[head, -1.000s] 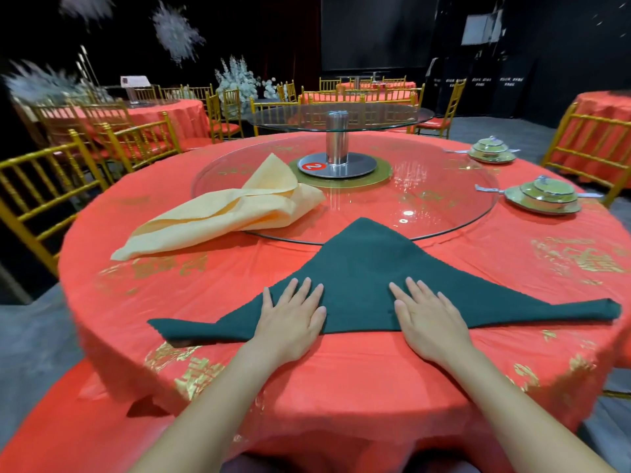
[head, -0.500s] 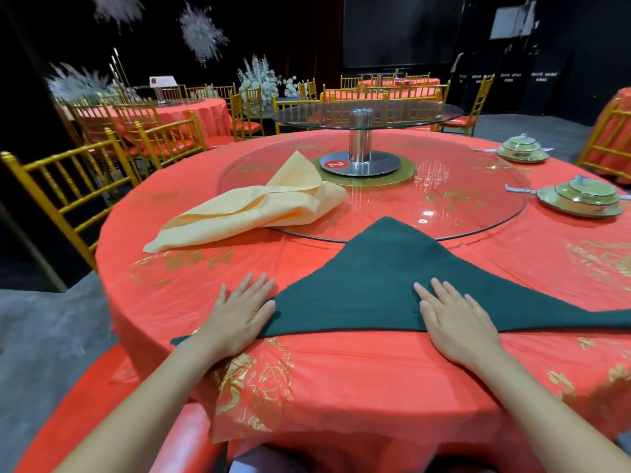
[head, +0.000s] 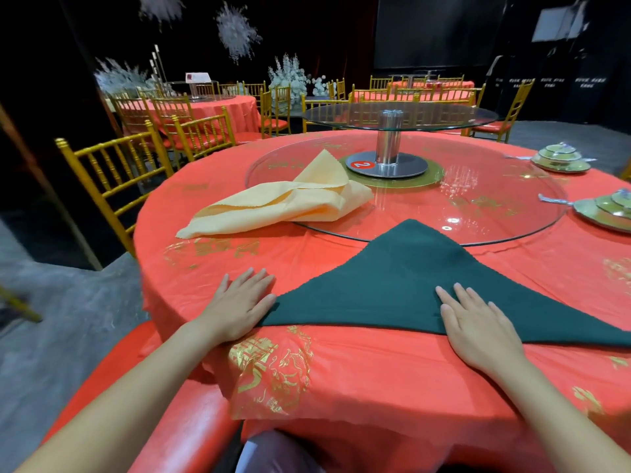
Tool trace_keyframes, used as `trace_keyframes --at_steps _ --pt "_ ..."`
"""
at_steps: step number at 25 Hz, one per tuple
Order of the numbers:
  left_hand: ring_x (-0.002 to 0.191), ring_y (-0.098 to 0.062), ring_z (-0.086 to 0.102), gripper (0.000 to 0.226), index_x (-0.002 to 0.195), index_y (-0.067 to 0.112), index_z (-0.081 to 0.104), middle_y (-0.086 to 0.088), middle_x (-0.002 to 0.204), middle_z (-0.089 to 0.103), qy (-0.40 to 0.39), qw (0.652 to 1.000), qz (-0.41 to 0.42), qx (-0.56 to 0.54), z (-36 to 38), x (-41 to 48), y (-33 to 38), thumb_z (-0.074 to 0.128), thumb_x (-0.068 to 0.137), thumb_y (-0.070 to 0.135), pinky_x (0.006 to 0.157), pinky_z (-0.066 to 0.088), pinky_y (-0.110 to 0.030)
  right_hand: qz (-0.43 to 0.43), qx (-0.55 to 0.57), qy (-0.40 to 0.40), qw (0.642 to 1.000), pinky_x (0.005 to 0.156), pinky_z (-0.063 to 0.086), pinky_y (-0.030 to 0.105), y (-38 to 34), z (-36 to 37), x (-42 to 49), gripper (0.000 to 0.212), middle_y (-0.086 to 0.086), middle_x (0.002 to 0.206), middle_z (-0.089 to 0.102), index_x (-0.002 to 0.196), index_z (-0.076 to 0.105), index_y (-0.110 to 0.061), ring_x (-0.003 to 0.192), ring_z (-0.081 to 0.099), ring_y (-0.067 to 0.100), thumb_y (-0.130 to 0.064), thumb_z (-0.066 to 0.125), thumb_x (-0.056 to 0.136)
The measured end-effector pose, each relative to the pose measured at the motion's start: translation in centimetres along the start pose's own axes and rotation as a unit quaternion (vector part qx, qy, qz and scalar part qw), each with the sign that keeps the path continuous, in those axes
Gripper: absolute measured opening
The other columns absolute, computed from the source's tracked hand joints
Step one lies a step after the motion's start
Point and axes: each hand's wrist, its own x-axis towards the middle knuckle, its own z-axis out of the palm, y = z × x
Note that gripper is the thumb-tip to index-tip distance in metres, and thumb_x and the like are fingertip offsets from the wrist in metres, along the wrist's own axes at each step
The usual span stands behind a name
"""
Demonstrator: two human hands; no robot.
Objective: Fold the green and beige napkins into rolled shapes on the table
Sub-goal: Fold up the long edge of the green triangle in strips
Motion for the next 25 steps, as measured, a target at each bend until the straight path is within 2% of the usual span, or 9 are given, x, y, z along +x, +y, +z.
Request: trace_keyframes --at_steps 5,8,10,13,15,17,19,22,25 --pt "0.145 -0.013 0.002 0.088 0.147 0.029 0.021 0.006 0.157 0.013 0.023 0.999 0.002 0.034 -0.4 -0.3 0.5 -0.005 0.075 0.070 0.116 -0.005 -0.048 -0.003 -0.005 -0.003 1.000 0.117 0.009 0.036 0.1 0.1 -0.1 0.051 -0.002 0.158 0.011 0.148 0.012 -0.035 0.145 0.006 0.013 -0.037 0.007 0.097" --pt "0.145 -0.015 0.004 0.072 0.148 0.029 0.020 0.004 0.158 0.014 0.010 0.998 -0.051 0.019 -0.4 -0.7 -0.6 0.010 0.088 0.067 0.115 -0.003 -0.050 -0.004 -0.006 -0.003 1.000 0.117 0.009 0.035 0.0 0.0 0.0 0.052 -0.002 0.158 0.011 0.148 0.012 -0.035 0.145 0.006 0.013 -0.038 0.007 0.097" --pt "0.145 -0.017 0.002 0.079 0.149 0.027 0.017 0.003 0.158 0.010 -0.004 0.997 -0.069 0.018 -0.9 -0.9 -0.9 0.007 0.083 0.071 0.115 -0.005 -0.051 -0.003 -0.006 -0.002 1.000 0.117 0.009 0.035 -0.1 0.1 0.0 0.052 -0.002 0.158 0.010 0.148 0.012 -0.035 0.145 0.006 0.013 -0.038 0.006 0.097" --pt "0.145 -0.015 0.001 0.097 0.148 0.028 0.021 0.004 0.157 0.013 0.035 0.999 -0.001 0.025 -1.9 -1.0 2.1 -0.006 0.069 0.079 0.115 -0.008 -0.050 -0.002 -0.002 0.001 1.000 0.117 0.009 0.036 0.0 0.2 0.1 0.052 -0.002 0.158 0.011 0.148 0.013 -0.036 0.145 0.006 0.013 -0.038 0.006 0.097" --pt "0.145 -0.015 0.008 0.086 0.144 0.027 0.030 0.003 0.156 0.020 0.051 0.994 0.086 0.040 -1.9 -0.9 5.8 0.002 0.076 0.070 0.115 -0.003 -0.051 -0.002 0.000 0.005 1.000 0.117 0.009 0.036 0.0 0.3 0.2 0.052 -0.002 0.158 0.011 0.148 0.013 -0.035 0.145 0.006 0.014 -0.039 0.007 0.097" --pt "0.137 -0.020 0.032 0.065 0.132 0.023 0.050 -0.003 0.145 0.041 0.056 0.980 0.191 0.029 -1.2 -0.4 9.5 0.019 0.086 0.058 0.113 0.021 -0.048 -0.003 -0.001 0.009 1.000 0.117 0.009 0.036 -0.1 0.3 0.2 0.051 -0.001 0.158 0.011 0.148 0.014 -0.035 0.145 0.007 0.014 -0.038 0.008 0.098" --pt "0.111 -0.024 0.056 0.044 0.111 0.017 0.065 -0.004 0.119 0.061 0.092 0.953 0.288 0.014 -0.4 0.2 12.4 0.038 0.089 0.044 0.092 0.049 -0.039 -0.003 0.005 0.008 1.000 0.117 0.009 0.036 -0.1 0.3 0.2 0.051 -0.001 0.158 0.011 0.149 0.014 -0.034 0.145 0.007 0.015 -0.038 0.008 0.098" --pt "0.086 -0.022 0.062 0.039 0.099 0.018 0.071 0.001 0.096 0.065 0.096 0.948 0.303 0.032 0.4 1.3 14.7 0.042 0.086 0.041 0.067 0.053 -0.030 -0.007 0.013 0.006 1.000 0.117 0.008 0.036 -0.1 0.2 0.1 0.050 0.000 0.158 0.010 0.149 0.014 -0.033 0.146 0.006 0.015 -0.038 0.009 0.099" --pt "0.096 -0.022 0.059 0.058 0.107 0.020 0.069 0.001 0.105 0.062 0.056 0.962 0.265 0.042 0.2 1.7 16.0 0.025 0.084 0.051 0.073 0.050 -0.033 -0.016 0.029 0.022 0.999 0.117 0.008 0.037 0.0 0.1 0.1 0.050 0.000 0.158 0.012 0.149 0.015 -0.031 0.145 0.007 0.015 -0.039 0.013 0.100"
